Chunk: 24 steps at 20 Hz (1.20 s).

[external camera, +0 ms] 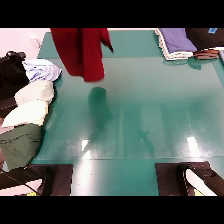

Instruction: Fold the shirts.

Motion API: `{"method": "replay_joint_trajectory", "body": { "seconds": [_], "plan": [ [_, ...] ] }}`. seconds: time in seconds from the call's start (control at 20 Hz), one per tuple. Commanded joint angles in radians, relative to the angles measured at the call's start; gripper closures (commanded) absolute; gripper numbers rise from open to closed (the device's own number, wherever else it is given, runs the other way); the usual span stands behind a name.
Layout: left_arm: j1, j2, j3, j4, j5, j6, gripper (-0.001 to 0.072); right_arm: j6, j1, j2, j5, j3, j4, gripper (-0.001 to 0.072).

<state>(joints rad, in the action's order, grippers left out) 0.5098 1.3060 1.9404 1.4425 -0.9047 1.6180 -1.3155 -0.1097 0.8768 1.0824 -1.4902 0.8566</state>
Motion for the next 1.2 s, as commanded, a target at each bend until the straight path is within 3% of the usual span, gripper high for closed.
{"method": "replay_joint_trajectory", "body": {
  "seconds": [0.0,0.1,0.15,0.2,0.35,0.55,0.7,0.95,1.15],
  "plan": [
    [0.178,0.017,-0.097,-0.013,-0.061,-0.004,0.0678,0.0,0.0,-0.038,-0.018,0.0,0.002,0.0695],
    [0.271,0.077,-0.151,-0.053,-0.037,-0.014,0.0635,0.0,0.0,-0.05,-0.017,0.0,0.002,0.0695],
    [0.306,0.113,-0.163,-0.082,-0.02,-0.04,0.0276,0.0,0.0,-0.051,-0.016,0.0,0.0,0.0695],
    [0.325,0.143,-0.163,-0.1,-0.005,-0.046,0.0053,0.0,0.0,-0.051,-0.012,0.0,0.0,0.0695],
    [0.277,0.164,-0.159,-0.099,0.034,-0.043,0.0058,0.0,0.0,-0.051,0.004,0.0,0.0,0.0695],
    [0.053,0.175,-0.16,-0.113,-0.037,0.031,0.0058,0.0,0.0,-0.051,0.018,0.0,0.0,0.0695],
    [-0.068,0.225,-0.248,-0.251,-0.113,0.011,0.0058,0.0,0.0,-0.049,0.02,0.0,0.0,0.0695],
    [-0.055,0.352,-0.462,-0.475,-0.092,-0.093,0.0058,0.0,0.0,-0.049,0.021,0.0,0.0,0.0695],
    [0.018,0.444,-0.515,-0.496,-0.026,-0.101,0.0057,0.0,0.0,-0.049,0.029,0.0,0.0,0.0695]
  ]
}}
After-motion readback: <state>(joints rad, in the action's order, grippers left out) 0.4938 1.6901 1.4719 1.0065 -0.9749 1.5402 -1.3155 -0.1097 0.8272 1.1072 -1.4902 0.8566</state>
